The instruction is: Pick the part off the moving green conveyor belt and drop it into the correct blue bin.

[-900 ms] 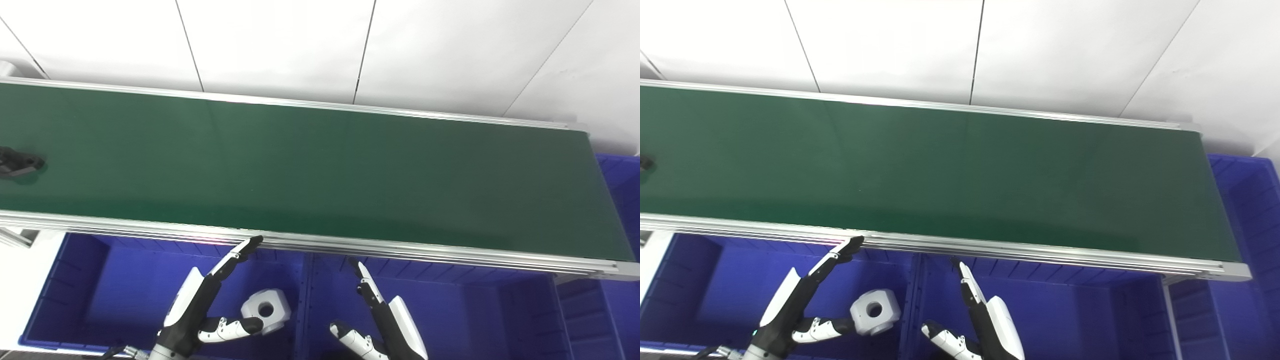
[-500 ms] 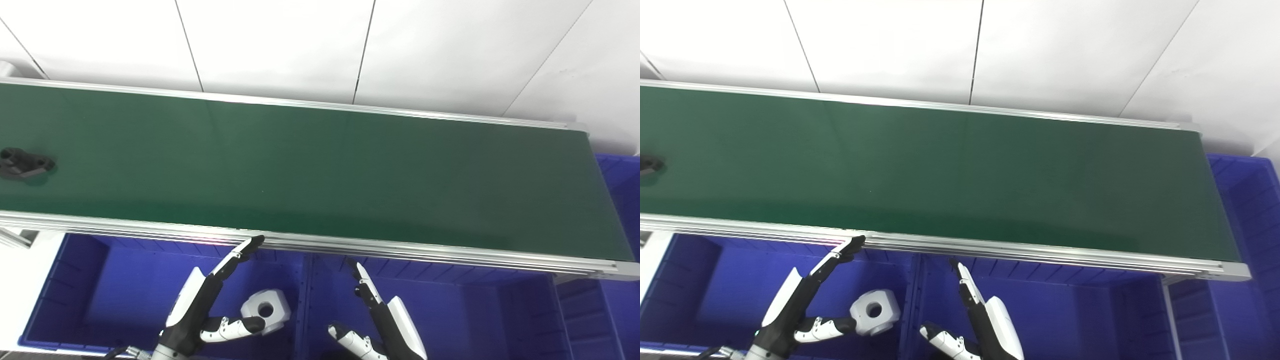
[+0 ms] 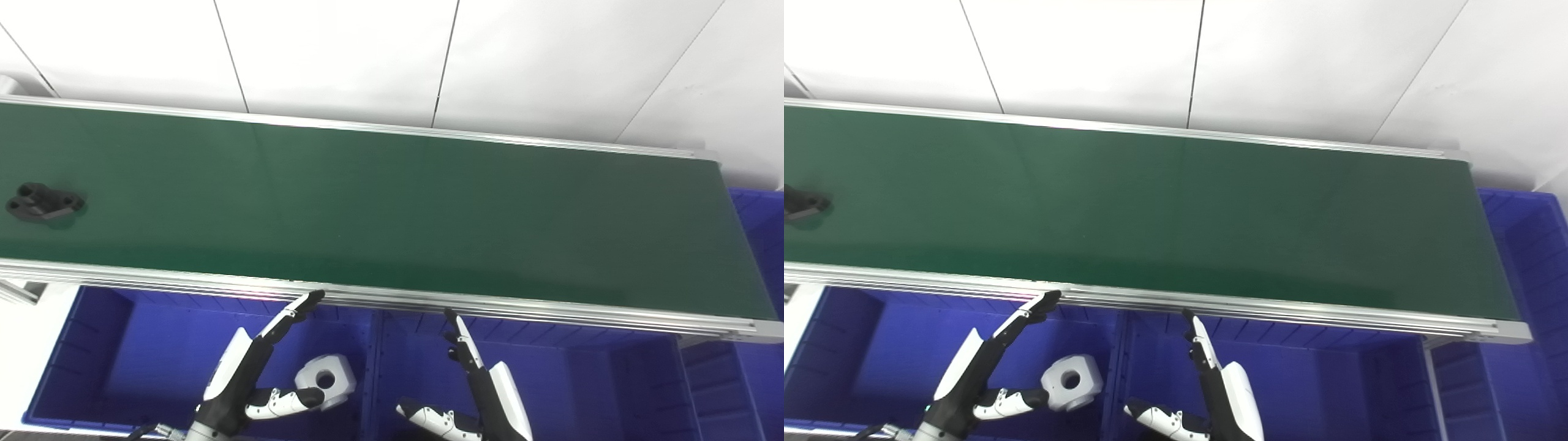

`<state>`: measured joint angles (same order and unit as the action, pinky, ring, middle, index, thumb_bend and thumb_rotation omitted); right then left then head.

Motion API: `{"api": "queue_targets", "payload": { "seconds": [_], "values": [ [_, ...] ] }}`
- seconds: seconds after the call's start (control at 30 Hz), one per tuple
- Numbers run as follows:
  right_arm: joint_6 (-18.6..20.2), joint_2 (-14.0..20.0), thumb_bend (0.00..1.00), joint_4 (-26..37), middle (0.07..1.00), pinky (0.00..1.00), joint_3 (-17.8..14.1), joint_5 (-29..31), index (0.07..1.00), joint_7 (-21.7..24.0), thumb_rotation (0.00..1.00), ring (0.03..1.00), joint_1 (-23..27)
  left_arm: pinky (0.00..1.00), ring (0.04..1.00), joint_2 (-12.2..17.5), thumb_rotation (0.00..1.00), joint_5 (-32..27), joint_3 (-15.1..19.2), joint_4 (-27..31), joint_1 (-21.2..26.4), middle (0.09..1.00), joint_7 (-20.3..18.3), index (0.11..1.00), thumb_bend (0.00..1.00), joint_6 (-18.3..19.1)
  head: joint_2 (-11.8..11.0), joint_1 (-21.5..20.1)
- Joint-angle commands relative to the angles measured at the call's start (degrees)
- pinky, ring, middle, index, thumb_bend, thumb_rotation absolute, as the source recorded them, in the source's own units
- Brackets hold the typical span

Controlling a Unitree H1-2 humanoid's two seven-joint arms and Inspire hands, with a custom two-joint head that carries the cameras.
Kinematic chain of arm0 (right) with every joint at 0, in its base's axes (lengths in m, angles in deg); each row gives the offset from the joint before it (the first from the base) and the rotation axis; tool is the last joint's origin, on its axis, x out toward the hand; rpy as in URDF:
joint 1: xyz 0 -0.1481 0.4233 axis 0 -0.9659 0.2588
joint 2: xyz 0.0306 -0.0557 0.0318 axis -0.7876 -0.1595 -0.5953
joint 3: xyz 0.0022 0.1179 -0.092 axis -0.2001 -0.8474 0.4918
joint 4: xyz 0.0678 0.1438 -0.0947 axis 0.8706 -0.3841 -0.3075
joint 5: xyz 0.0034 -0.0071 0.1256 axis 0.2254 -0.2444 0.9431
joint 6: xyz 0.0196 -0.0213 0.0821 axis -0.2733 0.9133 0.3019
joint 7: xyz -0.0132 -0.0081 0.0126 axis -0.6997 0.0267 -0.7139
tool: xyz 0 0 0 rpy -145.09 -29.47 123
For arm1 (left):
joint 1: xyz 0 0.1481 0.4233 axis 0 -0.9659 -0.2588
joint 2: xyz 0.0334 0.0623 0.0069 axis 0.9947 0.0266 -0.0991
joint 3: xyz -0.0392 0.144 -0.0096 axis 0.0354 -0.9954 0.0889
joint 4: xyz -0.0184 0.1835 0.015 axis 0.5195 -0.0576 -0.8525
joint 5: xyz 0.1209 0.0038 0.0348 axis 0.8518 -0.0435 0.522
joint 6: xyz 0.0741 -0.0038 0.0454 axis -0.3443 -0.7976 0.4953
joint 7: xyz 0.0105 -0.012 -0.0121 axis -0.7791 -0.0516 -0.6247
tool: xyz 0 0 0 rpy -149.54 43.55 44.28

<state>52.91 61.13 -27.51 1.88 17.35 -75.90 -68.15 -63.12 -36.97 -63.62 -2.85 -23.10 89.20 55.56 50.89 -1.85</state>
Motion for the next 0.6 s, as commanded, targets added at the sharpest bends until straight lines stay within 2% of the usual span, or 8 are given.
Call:
{"api": "queue_targets", "payload": {
  "seconds": [0.0,0.3,0.57],
  "values": [
    [-3.5,-3.7,0.90,-1.3,0.981,0.85,2.1,-0.9,1.000,-1.5,0.59,0.914,0.4,0.84,0.873,0.7,0.85,-0.4,0.1,1.0,-0.3,0.898,0.6,0.898,0.73,-1.5,0.0,0.1],
    [-4.4,-3.6,0.89,-2.2,0.983,0.85,2.5,-1.0,1.000,-2.9,0.57,0.917,1.2,0.84,0.871,1.1,0.84,-0.4,-0.1,0.9,-0.4,0.893,1.2,0.892,0.73,-1.5,0.0,0.0],
    [-4.4,-3.9,0.89,-2.9,0.973,0.83,3.0,-1.6,1.000,-3.8,0.52,0.906,1.7,0.86,0.879,0.6,0.86,0.7,1.8,1.8,-1.4,0.887,-0.7,0.892,0.73,-1.5,0.0,-0.1]
  ]
}}
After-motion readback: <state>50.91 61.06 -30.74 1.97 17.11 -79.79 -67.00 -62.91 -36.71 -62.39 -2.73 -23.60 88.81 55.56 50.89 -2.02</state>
